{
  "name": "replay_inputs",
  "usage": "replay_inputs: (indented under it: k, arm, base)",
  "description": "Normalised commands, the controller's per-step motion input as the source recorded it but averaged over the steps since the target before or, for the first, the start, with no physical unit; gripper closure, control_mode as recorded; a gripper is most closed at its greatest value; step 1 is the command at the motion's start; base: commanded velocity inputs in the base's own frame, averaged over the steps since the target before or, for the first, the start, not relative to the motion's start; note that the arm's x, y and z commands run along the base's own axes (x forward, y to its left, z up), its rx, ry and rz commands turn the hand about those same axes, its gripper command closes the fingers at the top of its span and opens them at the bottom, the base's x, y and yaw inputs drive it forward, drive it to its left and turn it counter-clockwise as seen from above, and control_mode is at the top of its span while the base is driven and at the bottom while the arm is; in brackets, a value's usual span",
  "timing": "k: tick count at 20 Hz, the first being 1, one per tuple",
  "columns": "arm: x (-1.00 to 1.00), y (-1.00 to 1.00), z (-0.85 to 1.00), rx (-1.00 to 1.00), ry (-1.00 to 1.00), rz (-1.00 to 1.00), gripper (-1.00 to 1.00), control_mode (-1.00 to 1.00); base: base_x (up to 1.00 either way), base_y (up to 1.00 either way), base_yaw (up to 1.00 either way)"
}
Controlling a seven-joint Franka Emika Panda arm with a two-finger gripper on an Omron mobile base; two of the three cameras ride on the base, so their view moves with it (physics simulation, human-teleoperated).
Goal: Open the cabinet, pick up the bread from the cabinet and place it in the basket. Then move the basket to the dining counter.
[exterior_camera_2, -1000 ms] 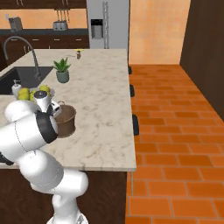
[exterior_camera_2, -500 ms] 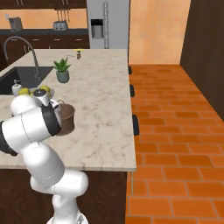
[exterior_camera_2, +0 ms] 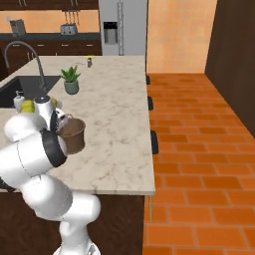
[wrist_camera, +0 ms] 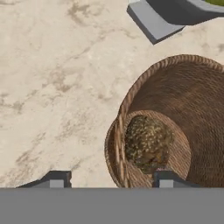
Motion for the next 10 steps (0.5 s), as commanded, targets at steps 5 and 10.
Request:
replay_inputs:
  k: [5, 10]
  arm:
    - [-0.92, -0.47, 0.82, 0.00, -0.01, -0.10, -1.00, -1.00]
    - [-1.00, -0.47, 0.52, 0.00, -0.06, -0.30, -1.00, -1.00]
  base:
    - [0.00, 0.00, 0.00]
    - [0.00, 0.00, 0.00]
